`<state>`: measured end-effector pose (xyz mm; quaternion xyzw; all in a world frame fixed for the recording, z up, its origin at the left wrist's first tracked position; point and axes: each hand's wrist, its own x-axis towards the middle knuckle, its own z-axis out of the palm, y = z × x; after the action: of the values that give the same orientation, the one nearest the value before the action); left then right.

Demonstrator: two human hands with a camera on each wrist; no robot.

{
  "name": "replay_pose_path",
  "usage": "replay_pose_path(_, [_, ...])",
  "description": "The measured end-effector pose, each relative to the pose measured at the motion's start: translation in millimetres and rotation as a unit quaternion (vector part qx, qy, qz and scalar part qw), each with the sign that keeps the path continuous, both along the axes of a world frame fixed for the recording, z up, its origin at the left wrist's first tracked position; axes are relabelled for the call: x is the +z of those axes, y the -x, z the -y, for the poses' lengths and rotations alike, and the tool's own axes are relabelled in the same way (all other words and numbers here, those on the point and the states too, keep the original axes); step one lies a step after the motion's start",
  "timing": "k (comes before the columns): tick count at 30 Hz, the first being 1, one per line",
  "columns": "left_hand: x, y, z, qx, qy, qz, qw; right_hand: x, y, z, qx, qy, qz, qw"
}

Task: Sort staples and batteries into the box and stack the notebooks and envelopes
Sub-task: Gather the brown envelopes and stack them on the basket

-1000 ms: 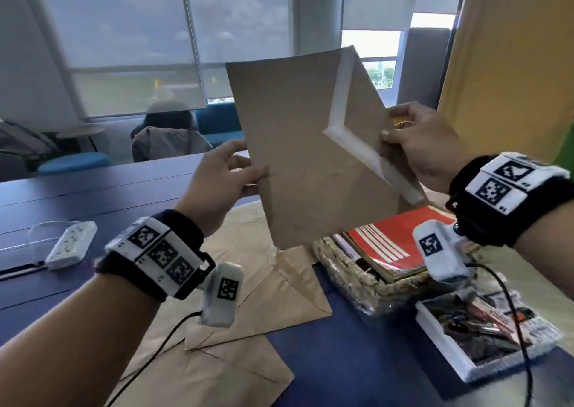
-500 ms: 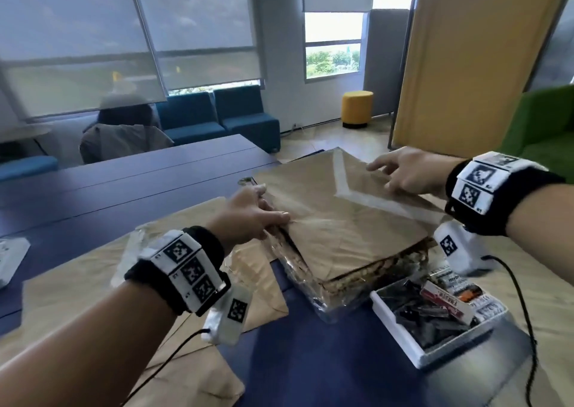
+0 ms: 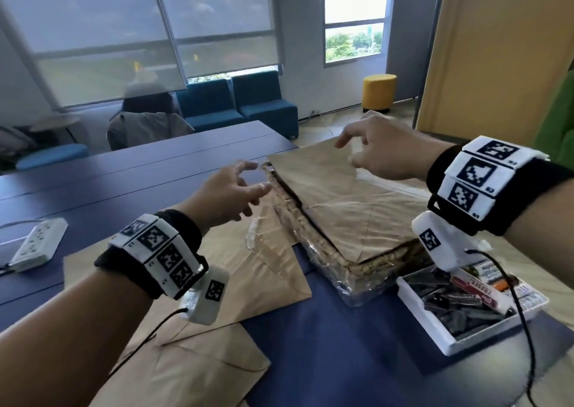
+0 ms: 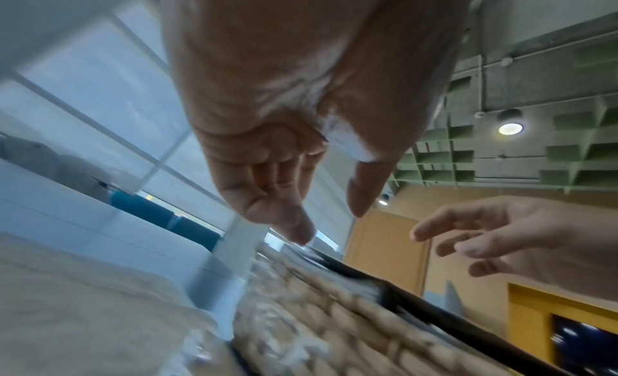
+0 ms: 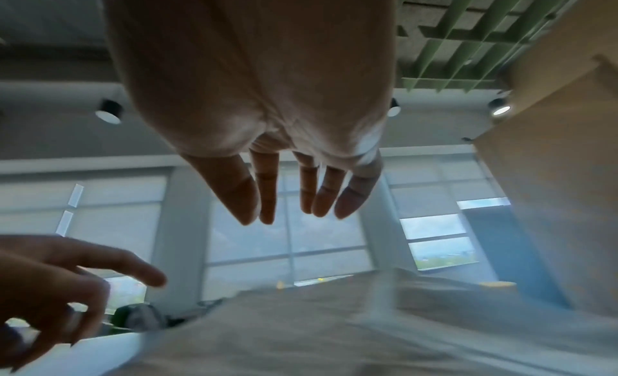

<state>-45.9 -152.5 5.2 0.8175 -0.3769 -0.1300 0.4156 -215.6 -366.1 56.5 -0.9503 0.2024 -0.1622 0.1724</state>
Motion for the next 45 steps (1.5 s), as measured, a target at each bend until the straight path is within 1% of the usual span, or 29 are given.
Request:
replay_pose_path(2, [0, -12, -21, 0.039, -0.003, -0.003, 0.999, 5, -10, -27, 0.030, -0.016, 0.036, 0.999])
replay_pose_path(4, [-4, -26, -49, 0.077, -0.019, -0.011, 0.997, 8, -26, -57, 0.071, -0.035, 0.055, 0.995])
replay_pose_path(6, [-13, -39, -72, 0.105, -0.048, -0.036, 0.993, 6, -41, -84, 0.103, -0.063, 0.062, 0.991])
replay_pose_path(8, [-25, -52, -96, 0.132, -0.094, -0.054, 0.985, -1, -57, -113, 0.131, -0.095, 0.047, 0.986])
replay_pose_path(10, [-38, -63, -120, 0.151, -0.171, -0.055, 0.972, -13, -71, -139, 0.146, -0.120, 0.006, 0.982])
replay_pose_path(12, [-51, -68, -140, 0.158, -0.238, -0.053, 0.957, -32, -83, -159, 0.139, -0.126, -0.068, 0.980])
replay_pose_path(14, [-62, -67, -148, 0.168, -0.245, -0.083, 0.951, -53, -91, -168, 0.118, -0.131, -0.144, 0.974])
replay_pose_path(15, [-67, -68, -151, 0.173, -0.238, -0.107, 0.950, -63, -95, -171, 0.108, -0.122, -0.186, 0.969])
replay_pose_path(17, [-71, -66, -152, 0.174, -0.207, -0.160, 0.949, -80, -100, -170, 0.086, -0.112, -0.231, 0.963])
replay_pose_path(19, [-71, -65, -152, 0.161, -0.171, -0.201, 0.951, -95, -100, -162, 0.050, -0.138, -0.236, 0.961])
replay_pose_path(22, [-70, -63, -148, 0.148, -0.144, -0.236, 0.950, -121, -98, -148, -0.006, -0.146, -0.239, 0.960])
replay_pose_path(25, [-73, -65, -146, 0.136, -0.133, -0.239, 0.952, -137, -100, -141, -0.041, -0.153, -0.249, 0.955])
replay_pose_path(29, [-77, -67, -146, 0.098, -0.137, -0.226, 0.960, -139, -99, -138, -0.044, -0.158, -0.259, 0.952])
replay_pose_path(31, [-79, -67, -146, 0.093, -0.142, -0.211, 0.963, -141, -98, -138, -0.035, -0.149, -0.266, 0.952])
replay_pose_path(32, [-80, -66, -146, 0.098, -0.131, -0.214, 0.963, -141, -98, -138, -0.030, -0.142, -0.275, 0.950])
replay_pose_path(34, [-82, -64, -148, 0.101, -0.088, -0.245, 0.960, -143, -99, -139, -0.027, -0.133, -0.289, 0.948])
replay_pose_path(37, [-78, -54, -148, 0.084, -0.041, -0.272, 0.958, -141, -99, -138, -0.023, -0.134, -0.297, 0.945])
replay_pose_path(39, [-77, -49, -149, 0.073, -0.002, -0.271, 0.960, -139, -97, -136, -0.023, -0.145, -0.293, 0.945])
replay_pose_path(41, [-74, -47, -152, 0.067, 0.058, -0.271, 0.958, -137, -95, -135, -0.024, -0.169, -0.274, 0.947])
replay_pose_path(43, [-67, -45, -158, 0.073, 0.118, -0.240, 0.961, -135, -93, -135, -0.022, -0.216, -0.227, 0.949])
replay_pose_path(45, [-55, -42, -166, 0.080, 0.167, -0.195, 0.963, -132, -92, -138, -0.020, -0.270, -0.161, 0.949])
